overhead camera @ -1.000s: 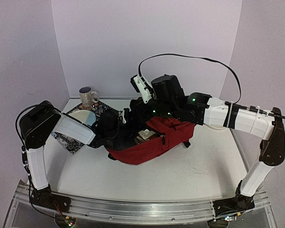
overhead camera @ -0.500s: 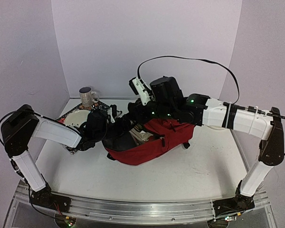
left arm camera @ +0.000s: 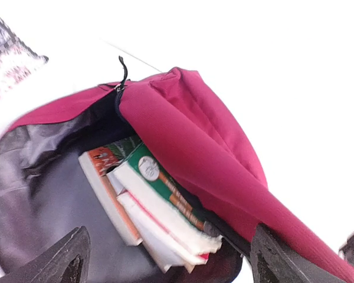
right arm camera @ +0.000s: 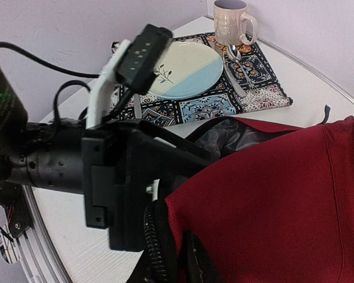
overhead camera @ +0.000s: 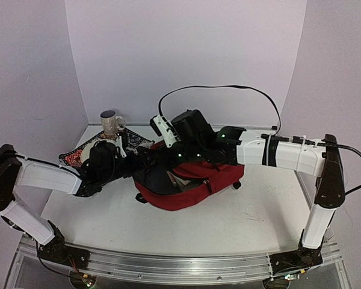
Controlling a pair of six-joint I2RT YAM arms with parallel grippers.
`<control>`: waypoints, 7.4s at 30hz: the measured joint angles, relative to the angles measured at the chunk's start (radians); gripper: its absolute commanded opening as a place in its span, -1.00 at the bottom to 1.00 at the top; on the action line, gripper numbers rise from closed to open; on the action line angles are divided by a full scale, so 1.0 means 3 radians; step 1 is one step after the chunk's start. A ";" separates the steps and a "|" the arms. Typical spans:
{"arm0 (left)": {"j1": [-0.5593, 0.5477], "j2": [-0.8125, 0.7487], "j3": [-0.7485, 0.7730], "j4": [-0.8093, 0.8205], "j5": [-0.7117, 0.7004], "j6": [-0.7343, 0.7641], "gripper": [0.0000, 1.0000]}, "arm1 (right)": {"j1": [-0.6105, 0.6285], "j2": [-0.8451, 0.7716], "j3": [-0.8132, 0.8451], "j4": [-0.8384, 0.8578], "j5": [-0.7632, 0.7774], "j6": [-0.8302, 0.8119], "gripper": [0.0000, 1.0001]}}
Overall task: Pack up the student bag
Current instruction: Place the book in the largest pocket of the bag, then place the largest pocket of the student bag, then adjust the student bag at the center of the board, then pick up the largest pocket of the bag from the student bag, then hold the largest pocket of the student bag.
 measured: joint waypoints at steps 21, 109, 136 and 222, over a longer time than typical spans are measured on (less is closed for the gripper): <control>-0.0062 -0.0441 -0.0345 -0.0094 -0.0135 0.1162 0.96 | 0.0034 0.0181 0.0506 -0.0062 -0.0244 0.0151 -0.56; -0.1768 0.1831 0.3062 -0.3261 -0.1246 0.1855 0.26 | -0.1217 -0.1506 -0.2499 0.0351 0.0384 0.1681 0.64; -0.1750 0.1247 0.2334 -0.3312 -0.1553 0.1693 0.26 | -0.0818 -0.0196 -0.2110 0.1318 -0.0761 0.2079 0.79; -0.1256 0.1057 0.2245 -0.3887 -0.1694 0.0894 -1.00 | -0.0611 -0.1053 -0.2158 0.0727 -0.0232 0.0770 0.77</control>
